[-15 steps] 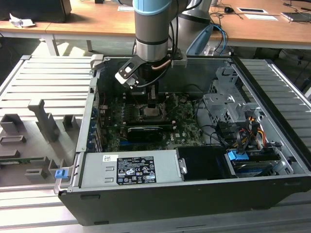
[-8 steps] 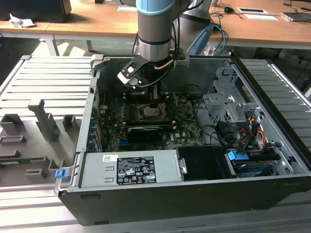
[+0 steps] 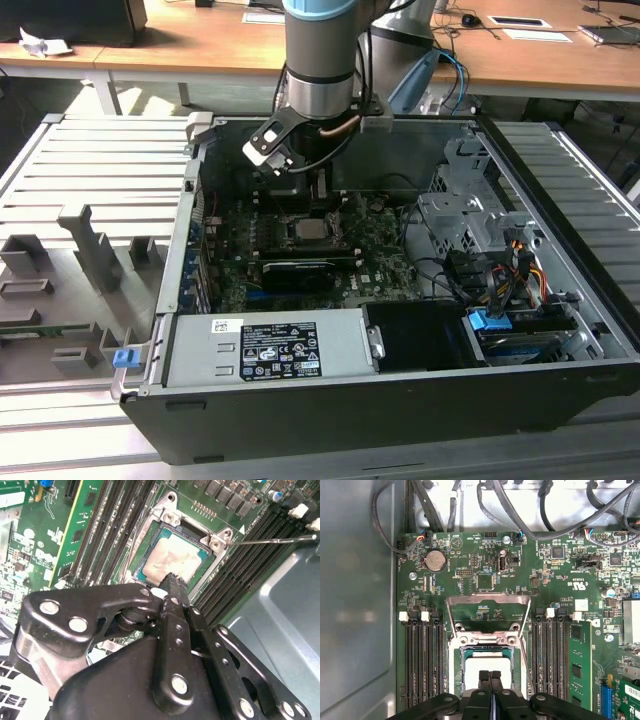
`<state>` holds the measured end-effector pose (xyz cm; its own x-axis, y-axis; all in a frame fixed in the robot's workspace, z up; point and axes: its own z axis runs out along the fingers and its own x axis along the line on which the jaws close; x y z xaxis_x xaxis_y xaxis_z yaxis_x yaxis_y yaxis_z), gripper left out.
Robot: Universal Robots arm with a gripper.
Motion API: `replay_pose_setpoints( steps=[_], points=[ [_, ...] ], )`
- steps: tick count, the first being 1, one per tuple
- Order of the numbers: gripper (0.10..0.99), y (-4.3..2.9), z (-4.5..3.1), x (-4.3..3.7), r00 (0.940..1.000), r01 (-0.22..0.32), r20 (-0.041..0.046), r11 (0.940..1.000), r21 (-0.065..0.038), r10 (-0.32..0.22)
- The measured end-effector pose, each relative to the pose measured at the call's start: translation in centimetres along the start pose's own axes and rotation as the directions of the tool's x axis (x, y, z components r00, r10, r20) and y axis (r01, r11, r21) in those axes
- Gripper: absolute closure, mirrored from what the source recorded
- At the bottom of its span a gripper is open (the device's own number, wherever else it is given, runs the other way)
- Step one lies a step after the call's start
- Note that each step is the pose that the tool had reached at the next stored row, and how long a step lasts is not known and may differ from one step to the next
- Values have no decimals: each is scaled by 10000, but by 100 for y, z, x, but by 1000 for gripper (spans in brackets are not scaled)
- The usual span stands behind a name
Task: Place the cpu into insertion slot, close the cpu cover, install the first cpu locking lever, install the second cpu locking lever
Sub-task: 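Close the cpu cover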
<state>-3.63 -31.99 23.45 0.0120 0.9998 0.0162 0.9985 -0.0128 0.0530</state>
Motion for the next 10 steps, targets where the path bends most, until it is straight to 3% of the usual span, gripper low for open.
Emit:
replay_pose_setpoints(
  steps=[10],
  points=[
    [980,4,-75,2,10000,0,1,10000,0,0]
  ],
)
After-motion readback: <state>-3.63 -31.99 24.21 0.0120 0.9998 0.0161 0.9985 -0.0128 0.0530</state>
